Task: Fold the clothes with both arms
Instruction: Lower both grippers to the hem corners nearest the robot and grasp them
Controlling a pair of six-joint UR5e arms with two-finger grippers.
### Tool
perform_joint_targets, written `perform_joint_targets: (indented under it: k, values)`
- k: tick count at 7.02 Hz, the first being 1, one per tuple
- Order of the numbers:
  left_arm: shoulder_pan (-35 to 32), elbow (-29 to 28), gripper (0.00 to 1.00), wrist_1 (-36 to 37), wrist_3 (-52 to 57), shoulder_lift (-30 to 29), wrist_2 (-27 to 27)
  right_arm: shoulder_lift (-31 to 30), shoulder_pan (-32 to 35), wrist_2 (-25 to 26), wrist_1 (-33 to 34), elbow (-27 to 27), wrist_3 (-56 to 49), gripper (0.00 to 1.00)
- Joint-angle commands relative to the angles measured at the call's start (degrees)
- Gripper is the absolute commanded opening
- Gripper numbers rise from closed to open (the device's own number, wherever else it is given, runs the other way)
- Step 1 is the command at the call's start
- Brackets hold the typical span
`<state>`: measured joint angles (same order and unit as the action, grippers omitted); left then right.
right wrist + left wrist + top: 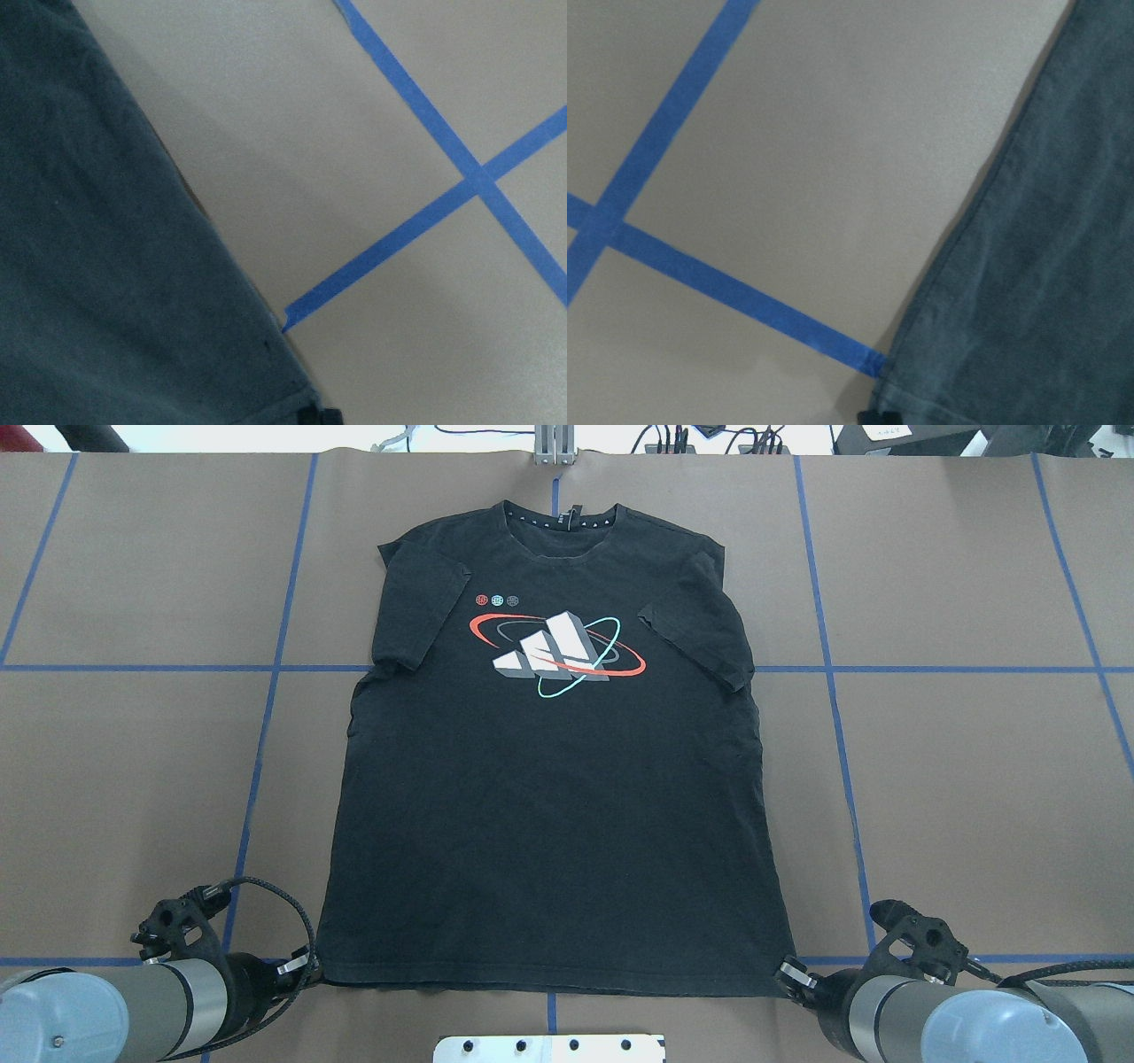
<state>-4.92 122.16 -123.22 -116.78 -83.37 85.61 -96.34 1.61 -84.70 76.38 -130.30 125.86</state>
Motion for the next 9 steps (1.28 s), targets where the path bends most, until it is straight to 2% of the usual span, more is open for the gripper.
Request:
perform_joint_targets:
  k: [1,3,4,6,8,9]
  values:
    - [0.43,6.56,0.0,0.0,-0.02,3.73,0.17,-0.6,0.15,-0.63,0.0,-1.87,-0.26,0.0]
    - [1.92,9.22,0.0,0.53,-5.08,4.79,0.18,-2.44,-0.2,-2.12,0.0,-3.72,-0.53,0.0]
    - [2.8,14.02,0.0,2.36,-6.08,7.23,0.61,-3.32,-0.29,-3.0,-0.09,-4.6,-0.53,0.0]
    - [4.48,17.22,0.0,4.31,-10.21,7.08,2.02,-3.85,-0.29,-6.08,-0.09,-6.71,-0.53,0.0]
    - [1.25,16.63,0.0,4.4,-8.99,4.47,2.29,-2.9,5.3,-6.44,0.08,-6.37,-0.62,0.0]
    - [-1.91,16.36,0.0,4.48,-4.99,2.36,2.72,-0.19,10.21,-9.49,0.26,-5.06,-0.7,0.0]
